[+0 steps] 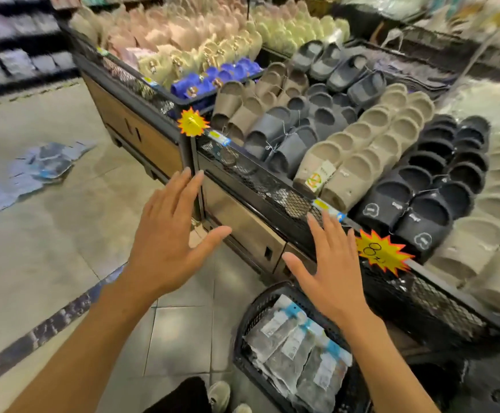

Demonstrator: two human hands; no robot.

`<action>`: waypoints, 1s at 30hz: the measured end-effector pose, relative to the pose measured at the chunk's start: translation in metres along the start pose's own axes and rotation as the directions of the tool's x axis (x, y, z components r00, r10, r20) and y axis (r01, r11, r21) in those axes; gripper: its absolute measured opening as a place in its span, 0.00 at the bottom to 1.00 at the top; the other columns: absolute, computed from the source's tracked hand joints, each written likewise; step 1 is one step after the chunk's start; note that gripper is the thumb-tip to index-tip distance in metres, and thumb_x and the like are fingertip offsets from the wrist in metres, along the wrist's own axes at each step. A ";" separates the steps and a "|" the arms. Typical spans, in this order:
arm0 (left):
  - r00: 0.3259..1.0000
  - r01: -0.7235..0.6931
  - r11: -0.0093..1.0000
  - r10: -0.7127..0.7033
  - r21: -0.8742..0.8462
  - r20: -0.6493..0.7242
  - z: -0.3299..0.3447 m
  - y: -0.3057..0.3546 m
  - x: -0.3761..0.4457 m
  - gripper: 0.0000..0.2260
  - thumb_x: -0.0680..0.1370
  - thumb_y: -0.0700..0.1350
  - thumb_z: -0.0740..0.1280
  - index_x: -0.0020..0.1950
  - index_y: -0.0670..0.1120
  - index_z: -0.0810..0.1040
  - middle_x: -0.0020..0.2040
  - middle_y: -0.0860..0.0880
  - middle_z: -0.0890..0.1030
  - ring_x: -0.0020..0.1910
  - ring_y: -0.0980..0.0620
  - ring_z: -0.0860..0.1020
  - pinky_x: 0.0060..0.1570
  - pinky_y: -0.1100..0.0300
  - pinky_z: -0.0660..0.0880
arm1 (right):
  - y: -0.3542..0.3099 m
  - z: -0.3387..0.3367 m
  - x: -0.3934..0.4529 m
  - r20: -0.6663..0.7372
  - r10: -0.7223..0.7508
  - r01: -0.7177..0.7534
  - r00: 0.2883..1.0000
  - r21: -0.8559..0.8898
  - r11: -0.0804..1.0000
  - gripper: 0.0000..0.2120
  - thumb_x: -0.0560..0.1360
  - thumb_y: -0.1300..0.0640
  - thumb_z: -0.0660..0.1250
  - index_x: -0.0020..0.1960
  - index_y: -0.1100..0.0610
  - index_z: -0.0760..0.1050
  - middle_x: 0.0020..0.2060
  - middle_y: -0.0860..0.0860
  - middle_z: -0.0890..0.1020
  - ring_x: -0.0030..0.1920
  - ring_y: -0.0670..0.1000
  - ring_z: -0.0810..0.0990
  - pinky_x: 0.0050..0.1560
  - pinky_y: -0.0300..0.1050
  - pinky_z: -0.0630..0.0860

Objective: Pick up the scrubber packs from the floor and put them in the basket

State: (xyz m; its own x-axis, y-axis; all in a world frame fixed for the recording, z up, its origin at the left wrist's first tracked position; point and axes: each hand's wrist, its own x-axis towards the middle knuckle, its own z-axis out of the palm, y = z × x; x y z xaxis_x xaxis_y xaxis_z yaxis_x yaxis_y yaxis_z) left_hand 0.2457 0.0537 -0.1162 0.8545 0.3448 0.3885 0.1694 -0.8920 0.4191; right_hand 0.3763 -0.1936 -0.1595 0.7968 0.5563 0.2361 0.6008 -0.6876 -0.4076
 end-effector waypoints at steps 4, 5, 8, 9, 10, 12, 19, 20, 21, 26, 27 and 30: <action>0.995 0.066 0.996 -0.061 0.065 -0.079 -0.050 -0.009 0.001 0.39 0.79 0.69 0.55 0.84 0.48 0.56 0.83 0.44 0.59 0.82 0.45 0.57 0.79 0.41 0.57 | -0.046 -0.027 0.036 -0.027 -0.141 0.141 0.990 -0.001 0.990 0.42 0.78 0.28 0.52 0.82 0.53 0.60 0.83 0.57 0.58 0.83 0.58 0.54 0.81 0.61 0.46; 0.992 0.089 0.993 -0.081 0.079 -0.092 -0.060 -0.015 0.000 0.38 0.80 0.69 0.54 0.84 0.48 0.55 0.83 0.44 0.59 0.82 0.44 0.57 0.79 0.41 0.56 | -0.059 -0.029 0.045 -0.027 -0.174 0.174 0.984 -0.001 0.985 0.41 0.78 0.29 0.52 0.82 0.53 0.60 0.83 0.57 0.58 0.83 0.58 0.53 0.81 0.61 0.46; 0.979 0.168 0.978 -0.151 0.121 -0.139 -0.090 -0.042 -0.002 0.38 0.80 0.69 0.53 0.84 0.49 0.53 0.83 0.44 0.58 0.82 0.44 0.57 0.79 0.41 0.56 | -0.102 -0.023 0.078 0.005 -0.267 0.267 0.964 -0.002 0.964 0.42 0.78 0.28 0.51 0.83 0.51 0.57 0.84 0.55 0.55 0.84 0.56 0.50 0.81 0.58 0.42; 0.972 0.197 0.971 -0.175 0.136 -0.157 -0.099 -0.054 -0.001 0.38 0.80 0.69 0.53 0.84 0.49 0.53 0.83 0.44 0.58 0.82 0.44 0.56 0.79 0.40 0.56 | -0.119 -0.019 0.089 0.015 -0.298 0.298 0.954 -0.002 0.954 0.42 0.77 0.27 0.50 0.83 0.50 0.56 0.84 0.55 0.55 0.84 0.56 0.50 0.81 0.57 0.42; 0.963 0.230 0.962 -0.203 0.148 -0.178 -0.109 -0.066 -0.001 0.38 0.80 0.70 0.52 0.84 0.49 0.53 0.84 0.44 0.58 0.82 0.44 0.56 0.79 0.41 0.56 | -0.135 -0.013 0.101 0.022 -0.330 0.330 0.944 -0.001 0.944 0.42 0.77 0.26 0.50 0.83 0.50 0.56 0.84 0.55 0.54 0.84 0.55 0.49 0.82 0.57 0.42; 0.940 0.295 0.943 -0.258 0.154 -0.223 -0.127 -0.096 -0.001 0.39 0.80 0.70 0.51 0.84 0.48 0.54 0.84 0.44 0.58 0.82 0.44 0.56 0.79 0.44 0.54 | -0.170 0.000 0.125 0.032 -0.388 0.388 0.921 0.008 0.922 0.44 0.77 0.25 0.48 0.84 0.50 0.56 0.84 0.54 0.54 0.84 0.55 0.48 0.82 0.57 0.41; 0.825 0.506 0.852 -0.434 0.133 -0.361 -0.198 -0.227 -0.002 0.41 0.78 0.72 0.51 0.84 0.46 0.55 0.83 0.41 0.59 0.81 0.40 0.58 0.77 0.41 0.57 | -0.316 0.060 0.220 0.063 -0.555 0.547 0.830 0.107 0.830 0.44 0.76 0.26 0.51 0.84 0.51 0.55 0.84 0.53 0.53 0.84 0.53 0.47 0.83 0.57 0.42; 0.809 0.525 0.843 -0.450 0.120 -0.378 -0.209 -0.246 0.000 0.42 0.78 0.72 0.51 0.84 0.46 0.55 0.83 0.41 0.59 0.81 0.41 0.58 0.78 0.41 0.56 | -0.339 0.071 0.233 0.051 -0.578 0.569 0.815 0.122 0.813 0.44 0.76 0.26 0.52 0.84 0.52 0.56 0.84 0.53 0.54 0.84 0.53 0.48 0.83 0.56 0.42; 0.795 0.539 0.835 -0.461 0.110 -0.393 -0.221 -0.266 0.001 0.42 0.78 0.71 0.52 0.84 0.46 0.55 0.83 0.41 0.59 0.82 0.41 0.57 0.78 0.41 0.56 | -0.361 0.082 0.245 0.039 -0.597 0.587 0.801 0.141 0.797 0.44 0.76 0.27 0.53 0.84 0.52 0.57 0.84 0.54 0.55 0.84 0.53 0.49 0.83 0.57 0.43; 0.769 0.562 0.819 -0.466 0.116 -0.438 -0.278 -0.353 0.016 0.41 0.79 0.70 0.54 0.83 0.44 0.57 0.82 0.41 0.61 0.81 0.42 0.58 0.79 0.40 0.58 | -0.452 0.136 0.297 0.030 -0.650 0.635 0.759 0.185 0.750 0.44 0.76 0.23 0.47 0.84 0.50 0.55 0.84 0.52 0.55 0.84 0.51 0.48 0.82 0.55 0.42; 0.759 0.569 0.816 -0.474 0.101 -0.446 -0.286 -0.367 0.021 0.40 0.79 0.69 0.54 0.83 0.45 0.57 0.83 0.42 0.60 0.82 0.43 0.57 0.79 0.42 0.57 | -0.466 0.145 0.308 0.035 -0.654 0.636 0.756 0.197 0.746 0.44 0.76 0.23 0.47 0.84 0.49 0.54 0.84 0.51 0.55 0.84 0.51 0.48 0.82 0.53 0.40; 0.738 0.588 0.805 -0.495 0.076 -0.458 -0.299 -0.409 0.033 0.40 0.79 0.70 0.54 0.84 0.48 0.56 0.84 0.45 0.58 0.83 0.45 0.55 0.79 0.41 0.56 | -0.503 0.169 0.341 0.044 -0.669 0.646 0.742 0.217 0.731 0.44 0.76 0.23 0.47 0.83 0.48 0.54 0.83 0.49 0.55 0.84 0.50 0.48 0.81 0.51 0.38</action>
State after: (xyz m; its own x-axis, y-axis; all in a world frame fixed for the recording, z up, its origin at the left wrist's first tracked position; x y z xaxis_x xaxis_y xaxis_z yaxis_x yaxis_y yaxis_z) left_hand 0.0580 0.5173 -0.0292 0.3220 0.8302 0.4551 0.6760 -0.5381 0.5034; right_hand 0.3350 0.4212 -0.0233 0.1865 0.8933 0.4088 0.9405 -0.0421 -0.3371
